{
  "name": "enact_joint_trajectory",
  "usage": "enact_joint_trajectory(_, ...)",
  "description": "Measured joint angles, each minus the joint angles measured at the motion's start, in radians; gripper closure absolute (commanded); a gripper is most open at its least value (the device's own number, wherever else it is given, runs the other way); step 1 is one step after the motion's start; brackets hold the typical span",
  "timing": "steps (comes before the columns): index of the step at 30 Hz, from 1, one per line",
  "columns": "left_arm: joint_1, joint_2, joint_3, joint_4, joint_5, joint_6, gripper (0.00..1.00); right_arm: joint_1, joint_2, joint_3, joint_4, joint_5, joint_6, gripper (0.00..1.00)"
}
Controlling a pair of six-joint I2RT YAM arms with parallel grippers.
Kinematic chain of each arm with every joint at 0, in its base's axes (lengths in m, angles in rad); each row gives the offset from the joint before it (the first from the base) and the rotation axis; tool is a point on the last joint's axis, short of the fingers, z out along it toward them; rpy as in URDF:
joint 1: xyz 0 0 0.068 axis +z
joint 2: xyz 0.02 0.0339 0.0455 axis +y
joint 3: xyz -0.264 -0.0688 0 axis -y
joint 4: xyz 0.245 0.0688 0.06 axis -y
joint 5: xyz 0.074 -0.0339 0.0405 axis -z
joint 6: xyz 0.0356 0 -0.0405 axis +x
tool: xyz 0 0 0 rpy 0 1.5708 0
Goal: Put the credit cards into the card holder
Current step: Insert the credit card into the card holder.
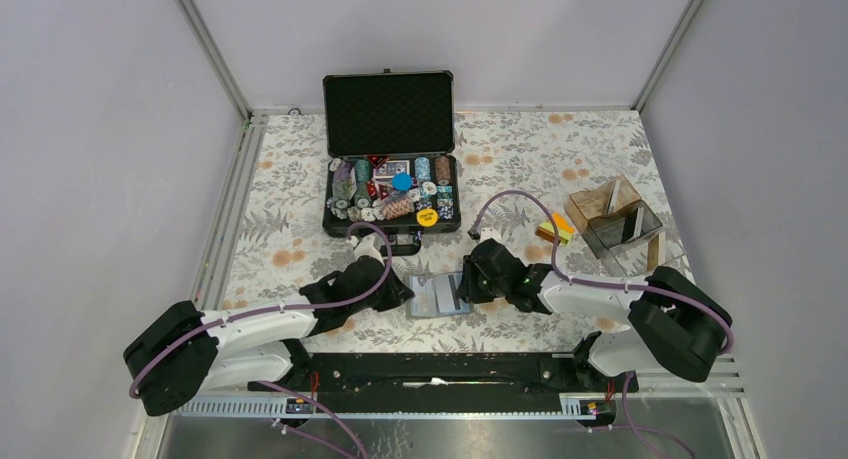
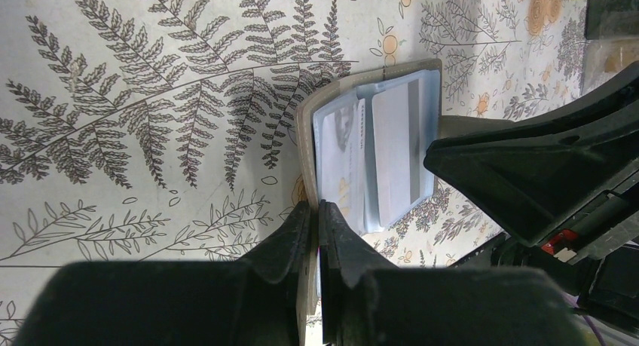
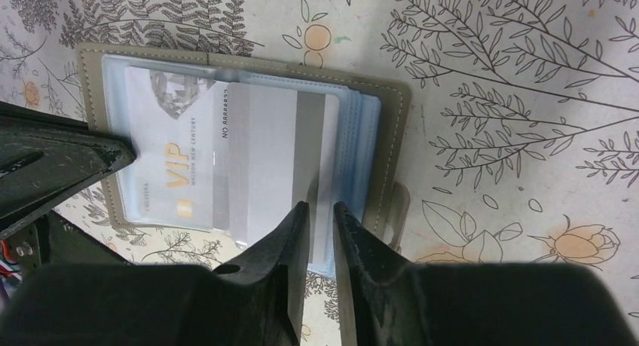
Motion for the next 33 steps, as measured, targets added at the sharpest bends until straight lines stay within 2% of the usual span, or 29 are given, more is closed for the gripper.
enact_joint_trajectory(14, 0.0, -0.008, -0.01, 0.001, 0.0, -0.012, 1.0, -0.001, 0.045, 0.003, 0.072, -0.015, 0.009, 0.74)
enact_joint_trajectory(29, 0.003, -0.011, -0.024, 0.008, 0.0, -0.018, 1.0, -0.002, 0.097, -0.01, 0.198, -0.245, 0.008, 0.67)
enact_joint_trajectory(33, 0.003, -0.011, -0.024, 0.009, 0.0, -0.019, 1.0, -0.001, 0.09, -0.016, 0.2, -0.262, 0.009, 0.63)
